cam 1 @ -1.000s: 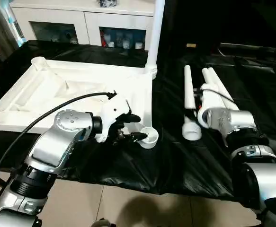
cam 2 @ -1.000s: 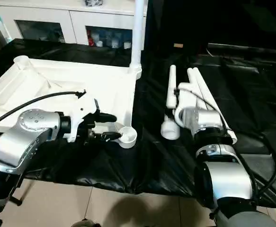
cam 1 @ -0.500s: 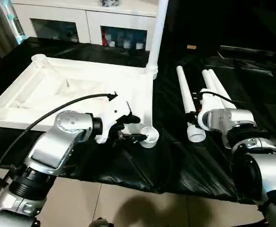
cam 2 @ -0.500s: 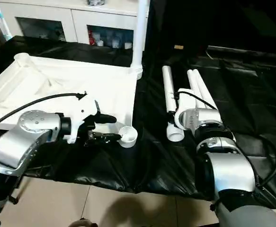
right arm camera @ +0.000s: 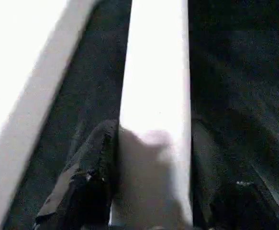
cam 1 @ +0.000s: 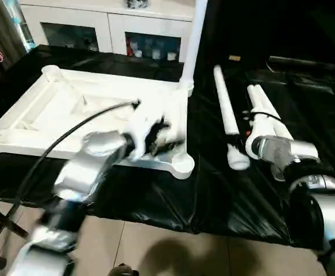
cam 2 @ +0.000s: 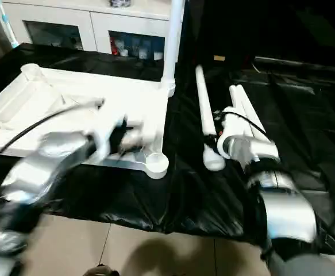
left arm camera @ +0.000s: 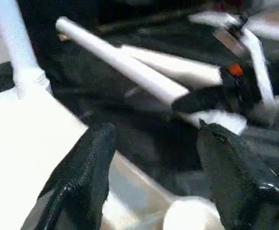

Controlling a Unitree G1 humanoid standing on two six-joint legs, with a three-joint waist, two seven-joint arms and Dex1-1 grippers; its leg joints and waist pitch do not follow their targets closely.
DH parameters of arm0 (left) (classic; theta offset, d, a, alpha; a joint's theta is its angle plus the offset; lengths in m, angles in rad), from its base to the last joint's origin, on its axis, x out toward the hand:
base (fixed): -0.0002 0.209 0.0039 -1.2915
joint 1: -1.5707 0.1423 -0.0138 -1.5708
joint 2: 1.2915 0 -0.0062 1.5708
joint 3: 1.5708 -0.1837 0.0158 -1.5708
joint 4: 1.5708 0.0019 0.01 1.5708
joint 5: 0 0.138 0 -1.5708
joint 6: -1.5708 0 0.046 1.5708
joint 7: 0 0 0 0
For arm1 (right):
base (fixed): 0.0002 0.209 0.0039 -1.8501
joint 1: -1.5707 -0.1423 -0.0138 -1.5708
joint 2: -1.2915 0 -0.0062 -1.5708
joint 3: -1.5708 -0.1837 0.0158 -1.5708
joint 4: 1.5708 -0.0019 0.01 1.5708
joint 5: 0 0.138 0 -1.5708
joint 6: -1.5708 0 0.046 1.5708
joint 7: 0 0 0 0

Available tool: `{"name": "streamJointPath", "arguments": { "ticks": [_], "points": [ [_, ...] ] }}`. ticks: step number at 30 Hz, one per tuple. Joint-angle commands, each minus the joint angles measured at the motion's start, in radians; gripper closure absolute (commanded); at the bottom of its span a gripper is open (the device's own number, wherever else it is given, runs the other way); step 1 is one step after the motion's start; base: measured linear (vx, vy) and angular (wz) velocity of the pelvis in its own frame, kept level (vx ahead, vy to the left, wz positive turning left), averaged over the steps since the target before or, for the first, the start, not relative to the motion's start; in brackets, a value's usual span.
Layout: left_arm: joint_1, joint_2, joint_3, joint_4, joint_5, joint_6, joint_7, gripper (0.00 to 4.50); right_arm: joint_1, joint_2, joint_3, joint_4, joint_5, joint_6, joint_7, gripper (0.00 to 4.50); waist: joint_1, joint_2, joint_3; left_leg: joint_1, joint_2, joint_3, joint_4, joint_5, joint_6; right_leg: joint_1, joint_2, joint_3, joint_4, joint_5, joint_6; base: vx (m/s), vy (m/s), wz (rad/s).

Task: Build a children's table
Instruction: Pick table leg

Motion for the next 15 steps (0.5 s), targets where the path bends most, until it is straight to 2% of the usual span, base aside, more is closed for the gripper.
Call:
{"name": "streamJointPath", "arguments": {
  "ticks": [1, 3, 4, 5, 6, 7, 8, 10, 11, 12, 13, 15],
  "points": [
    [-0.024, -0.03, 0.03, 0.037, -0.032, -0.013, 0.044, 1.4, 0.053, 0.01, -0.028, -0.134, 0.061, -0.045, 0.087, 2.6, 0.008, -0.004, -0.087, 0.003, 0.071, -0.036, -0.053, -0.057, 0.077, 0.071, -0.115, 0.075, -0.066, -0.104, -0.156, 0.0, 0.0, 0.0],
    [-0.044, -0.081, 0.061, 0.068, -0.06, -0.051, 0.081, 1.4, 0.167, 0.055, -0.067, -0.344, 0.173, -0.01, 0.188, 2.6, 0.012, -0.004, -0.086, 0.004, 0.075, -0.038, -0.053, -0.059, 0.107, 0.07, -0.116, 0.075, -0.07, -0.1, -0.139, 0.0, 0.0, 0.0],
    [-0.052, -0.1, 0.072, 0.072, -0.072, -0.047, 0.084, 1.4, 0.195, 0.068, -0.076, -0.4, 0.21, 0.009, 0.209, 2.6, 0.013, -0.001, -0.09, 0.003, 0.078, -0.042, -0.054, -0.051, 0.116, 0.071, -0.116, 0.072, -0.065, -0.095, -0.142, 0.0, 0.0, 0.0],
    [-0.059, -0.116, 0.077, 0.07, -0.081, -0.032, 0.084, 1.4, 0.224, 0.079, -0.079, -0.456, 0.244, 0.026, 0.233, 2.6, 0.009, -0.002, -0.089, 0.003, 0.077, -0.04, -0.053, -0.049, 0.123, 0.069, -0.113, 0.072, -0.069, -0.096, -0.14, 0.0, 0.0, 0.0],
    [-0.06, -0.119, 0.076, 0.068, -0.083, -0.03, 0.083, 1.4, 0.231, 0.082, -0.078, -0.47, 0.251, 0.03, 0.239, 2.6, 0.012, -0.002, -0.089, 0.005, 0.08, -0.042, -0.053, -0.052, 0.124, 0.068, -0.117, 0.07, -0.071, -0.112, -0.148, 0.0, 0.0, 0.0],
    [-0.067, -0.143, 0.073, 0.056, -0.093, -0.017, 0.078, 1.4, 0.283, 0.096, -0.063, -0.556, 0.289, 0.04, 0.279, 2.6, 0.012, -0.002, -0.085, 0.005, 0.077, -0.039, -0.054, -0.062, 0.121, 0.067, -0.114, 0.07, -0.08, -0.147, -0.142, 0.0, 0.0, 0.0],
    [-0.069, -0.153, 0.071, 0.05, -0.097, -0.012, 0.078, 1.4, 0.306, 0.1, -0.054, -0.591, 0.302, 0.04, 0.296, 2.6, 0.017, 0.001, -0.086, 0.009, 0.079, -0.04, -0.053, -0.069, 0.115, 0.065, -0.118, 0.071, -0.078, -0.159, -0.14, 0.0, 0.0, 0.0],
    [-0.076, -0.175, 0.07, 0.04, -0.116, -0.005, 0.078, 1.4, 0.354, 0.106, -0.036, -0.666, 0.338, 0.054, 0.336, 2.61, 0.018, -0.002, -0.081, 0.008, 0.078, -0.039, -0.057, -0.088, 0.105, 0.064, -0.117, 0.07, -0.088, -0.226, -0.119, 0.0, 0.0, 0.0],
    [-0.076, -0.175, 0.07, 0.04, -0.116, -0.005, 0.078, 1.4, 0.354, 0.106, -0.036, -0.666, 0.338, 0.054, 0.336, 2.61, 0.022, 0.0, -0.082, 0.01, 0.078, -0.04, -0.056, -0.094, 0.101, 0.062, -0.118, 0.07, -0.091, -0.241, -0.113, 0.0, 0.0, 0.0],
    [-0.086, -0.187, 0.071, 0.03, -0.143, 0.031, 0.072, 1.4, 0.389, 0.113, -0.036, -0.737, 0.388, 0.091, 0.362, 2.61, 0.022, 0.015, -0.08, 0.01, 0.081, -0.043, -0.061, -0.106, 0.091, 0.061, -0.114, 0.068, -0.096, -0.256, -0.106, 0.0, 0.0, 0.0],
    [-0.088, -0.19, 0.07, 0.022, -0.161, 0.052, 0.06, 1.4, 0.41, 0.116, -0.032, -0.777, 0.412, 0.111, 0.377, 2.61, 0.025, 0.01, -0.081, 0.013, 0.081, -0.043, -0.06, -0.11, 0.089, 0.06, -0.114, 0.069, -0.096, -0.255, -0.102, 0.0, 0.0, 0.0],
    [-0.09, -0.195, 0.073, 0.012, -0.187, 0.072, 0.051, 1.4, 0.441, 0.117, -0.021, -0.833, 0.436, 0.14, 0.394, 2.61, 0.032, 0.007, -0.08, 0.01, 0.078, -0.042, -0.06, -0.111, 0.086, 0.062, -0.118, 0.07, -0.095, -0.271, -0.1, 0.0, 0.0, 0.0]
  ]
}}
